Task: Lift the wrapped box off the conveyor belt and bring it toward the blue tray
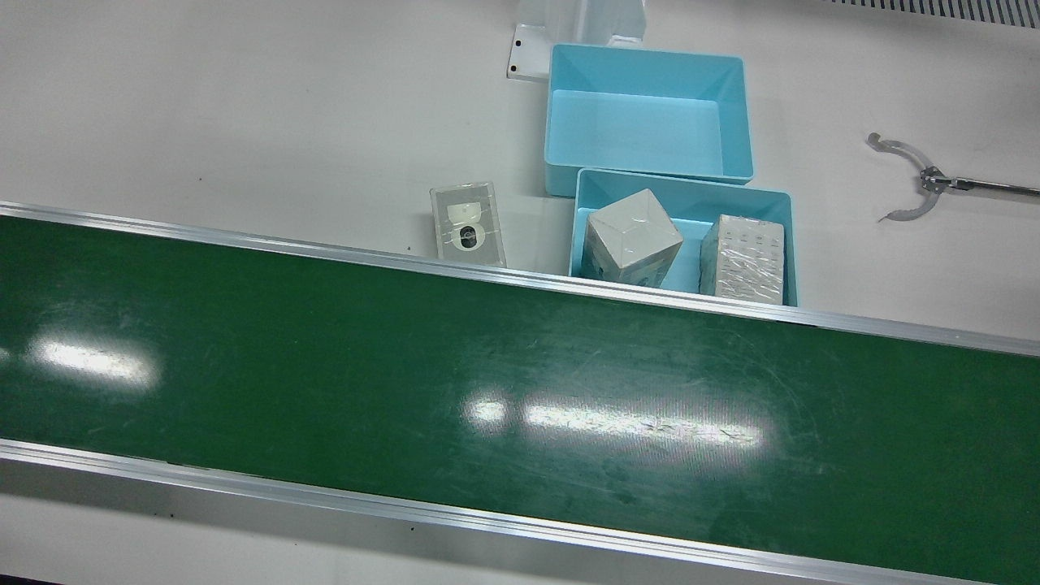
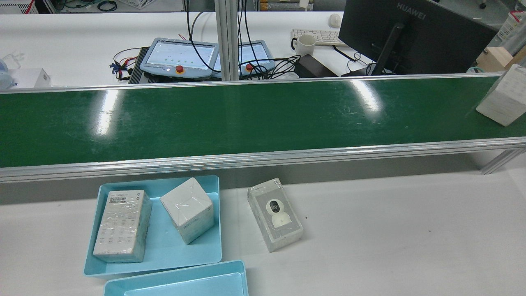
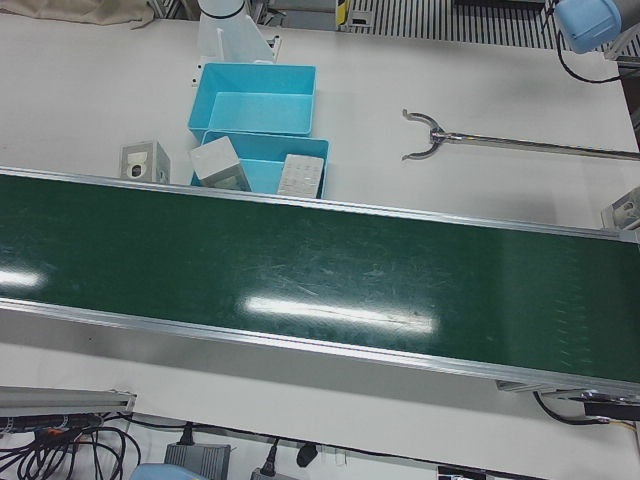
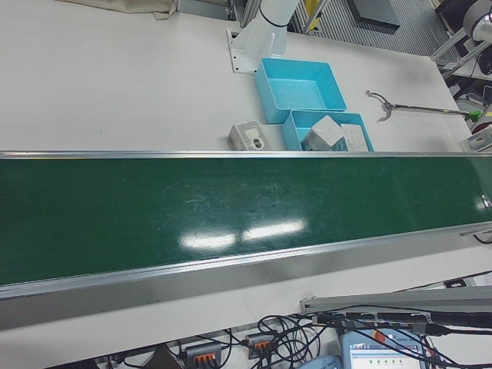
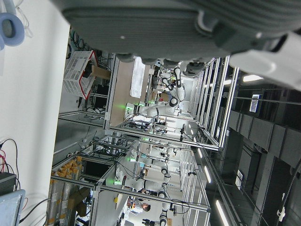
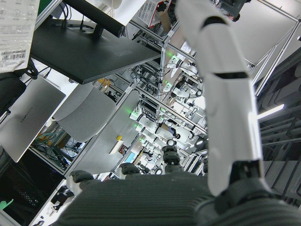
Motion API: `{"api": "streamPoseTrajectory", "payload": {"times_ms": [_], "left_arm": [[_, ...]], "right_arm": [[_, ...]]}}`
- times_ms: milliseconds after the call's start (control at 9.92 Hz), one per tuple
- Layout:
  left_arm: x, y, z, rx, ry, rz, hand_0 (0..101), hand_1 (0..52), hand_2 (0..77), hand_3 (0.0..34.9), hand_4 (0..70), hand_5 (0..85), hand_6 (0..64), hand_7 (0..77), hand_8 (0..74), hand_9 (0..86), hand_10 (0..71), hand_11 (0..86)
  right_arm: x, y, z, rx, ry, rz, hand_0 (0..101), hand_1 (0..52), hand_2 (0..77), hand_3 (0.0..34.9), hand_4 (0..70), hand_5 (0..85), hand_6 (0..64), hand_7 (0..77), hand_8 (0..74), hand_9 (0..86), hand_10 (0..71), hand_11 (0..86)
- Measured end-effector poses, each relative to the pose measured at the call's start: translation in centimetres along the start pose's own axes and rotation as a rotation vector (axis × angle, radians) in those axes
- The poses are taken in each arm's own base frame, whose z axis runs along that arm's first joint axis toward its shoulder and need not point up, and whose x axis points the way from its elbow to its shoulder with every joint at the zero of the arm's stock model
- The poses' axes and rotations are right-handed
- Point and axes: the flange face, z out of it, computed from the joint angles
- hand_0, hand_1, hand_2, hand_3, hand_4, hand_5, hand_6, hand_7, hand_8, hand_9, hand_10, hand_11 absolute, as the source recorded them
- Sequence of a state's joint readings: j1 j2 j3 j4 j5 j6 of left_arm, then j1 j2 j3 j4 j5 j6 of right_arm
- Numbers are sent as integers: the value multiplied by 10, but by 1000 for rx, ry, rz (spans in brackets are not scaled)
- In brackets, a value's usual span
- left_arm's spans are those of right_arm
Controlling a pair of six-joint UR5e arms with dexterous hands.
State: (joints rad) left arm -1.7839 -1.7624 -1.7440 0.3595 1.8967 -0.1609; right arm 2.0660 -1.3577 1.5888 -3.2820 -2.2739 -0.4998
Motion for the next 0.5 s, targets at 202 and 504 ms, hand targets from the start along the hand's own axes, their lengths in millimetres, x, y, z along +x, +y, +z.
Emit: {"api": "streamPoseTrajectory", "payload": {"times_ms": [202, 504], "left_arm": [[0, 0, 0, 0, 0, 0, 0, 0, 5, 0, 5, 5, 5, 5, 0, 5, 5, 0], [0, 0, 0, 0, 0, 0, 0, 0, 5, 0, 5, 5, 0, 5, 5, 0, 0, 0]], "right_arm": [[-7, 4, -2, -50, -3, -94, 476, 169, 207, 307, 0, 33, 0, 0, 0, 11, 0, 5], [-13, 3, 8, -118, -33, -167, 465, 185, 289, 172, 0, 27, 0, 0, 0, 11, 0, 5]]}}
